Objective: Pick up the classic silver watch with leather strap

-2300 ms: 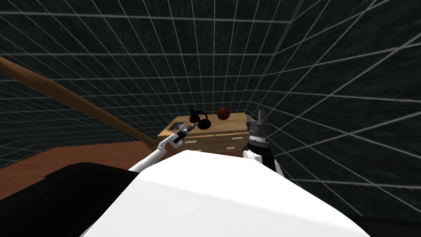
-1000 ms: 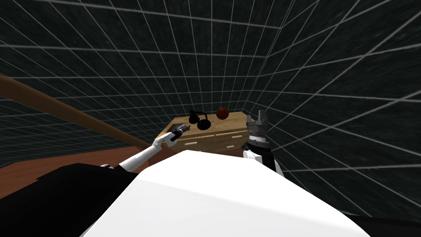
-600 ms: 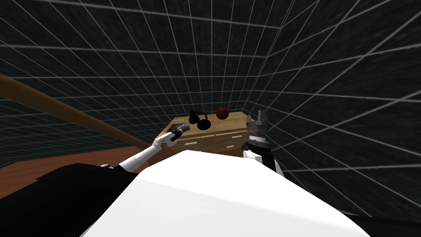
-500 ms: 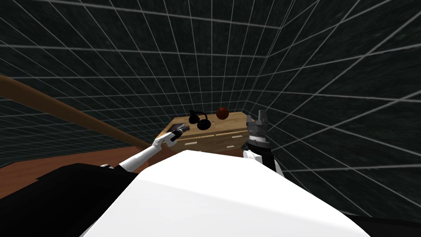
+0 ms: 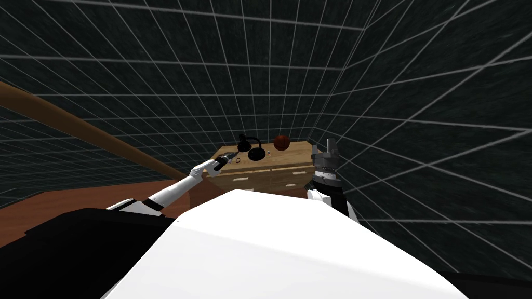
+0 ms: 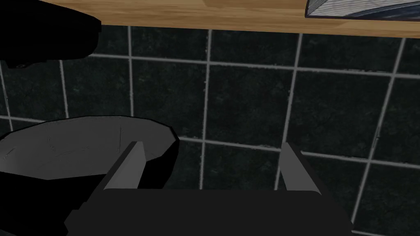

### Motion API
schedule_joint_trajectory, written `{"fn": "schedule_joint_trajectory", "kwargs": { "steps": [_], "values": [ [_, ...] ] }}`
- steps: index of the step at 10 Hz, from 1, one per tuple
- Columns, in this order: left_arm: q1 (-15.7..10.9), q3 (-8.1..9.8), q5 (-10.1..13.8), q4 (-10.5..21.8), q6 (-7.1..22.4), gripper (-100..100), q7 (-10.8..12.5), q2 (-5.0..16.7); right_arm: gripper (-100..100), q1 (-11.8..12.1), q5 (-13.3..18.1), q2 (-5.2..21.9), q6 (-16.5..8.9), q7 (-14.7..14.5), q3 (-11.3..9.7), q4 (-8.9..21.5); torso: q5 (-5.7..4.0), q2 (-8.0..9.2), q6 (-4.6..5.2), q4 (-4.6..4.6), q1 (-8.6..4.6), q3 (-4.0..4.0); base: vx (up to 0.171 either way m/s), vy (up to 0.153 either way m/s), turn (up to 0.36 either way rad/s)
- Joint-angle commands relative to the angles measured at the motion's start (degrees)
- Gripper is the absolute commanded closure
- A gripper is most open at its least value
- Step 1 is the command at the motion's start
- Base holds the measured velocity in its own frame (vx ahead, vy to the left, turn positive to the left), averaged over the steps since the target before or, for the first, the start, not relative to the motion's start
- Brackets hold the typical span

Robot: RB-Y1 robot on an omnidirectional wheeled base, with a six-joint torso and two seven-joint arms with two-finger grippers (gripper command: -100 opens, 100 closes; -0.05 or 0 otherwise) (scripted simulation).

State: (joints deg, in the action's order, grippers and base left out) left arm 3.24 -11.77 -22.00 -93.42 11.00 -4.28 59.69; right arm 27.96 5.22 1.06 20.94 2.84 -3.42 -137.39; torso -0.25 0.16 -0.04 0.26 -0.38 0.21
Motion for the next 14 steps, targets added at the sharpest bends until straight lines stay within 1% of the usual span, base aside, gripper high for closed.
{"fn": "schedule_joint_trajectory", "kwargs": {
  "steps": [1,3,4,5,8,9,12,13,14],
  "values": [
    [-0.9,1.35,-0.5,0.2,0.2,-100,0.7,1.6,0,0.0,0.0,0.0,0.0,0.0,0.0,0.0,0.0,0.0,0.0,0.0,0.0,0.0,-0.005,-0.041,0.051],
    [-2.9,2.7,-1.6,0.2,1.9,-100,1.3,4.1,0,0.0,0.0,0.0,0.0,0.0,0.0,0.0,-0.1,0.18,-0.05,0.15,-0.04,0.17,-0.012,-0.048,0.085],
    [-3.5,2.98,-1.8,0.4,2.8,-100,1.4,5.1,0,0.0,0.0,0.0,0.0,0.0,0.0,0.0,-0.18,0.31,-0.05,0.26,-0.13,0.28,-0.015,-0.052,0.101],
    [-2.4,2.07,-0.9,2.0,3.8,-100,0.3,5.0,0,0.0,0.0,0.0,0.0,0.0,0.0,0.0,-0.2,0.38,-0.04,0.29,-0.18,0.34,0.009,-0.099,-0.015],
    [0.9,0.27,0.6,4.5,3.9,-100,-1.7,3.2,0,0.0,0.0,0.0,0.0,0.0,0.0,0.0,-0.23,0.15,0.1,0.19,-0.58,0.18,0.05,-0.143,-0.078],
    [0.9,0.27,0.6,4.5,3.9,-100,-1.7,3.2,0,0.0,0.0,0.0,0.0,0.0,0.0,0.0,-0.25,0.09,0.12,0.17,-0.66,0.14,0.039,-0.093,-0.03],
    [4.8,-1.53,1.9,6.9,3.8,-100,-3.7,1.5,0,0.0,0.0,0.0,0.0,0.0,0.0,0.0,-0.19,0.06,0.11,0.17,-0.37,0.12,0.046,-0.073,-0.074],
    [5.8,-1.88,2.2,7.5,3.8,-100,-4.2,1.2,0,0.0,0.0,0.0,0.0,0.0,0.0,0.0,-0.18,0.07,0.1,0.17,-0.36,0.12,0.037,-0.036,-0.019],
    [5.6,-0.91,1.0,8.0,2.9,-100,-3.9,0.5,0,0.0,0.0,0.0,0.0,0.0,0.0,0.0,-0.17,0.11,0.08,0.18,-0.22,0.15,0.014,-0.008,0.006]
  ]
}}
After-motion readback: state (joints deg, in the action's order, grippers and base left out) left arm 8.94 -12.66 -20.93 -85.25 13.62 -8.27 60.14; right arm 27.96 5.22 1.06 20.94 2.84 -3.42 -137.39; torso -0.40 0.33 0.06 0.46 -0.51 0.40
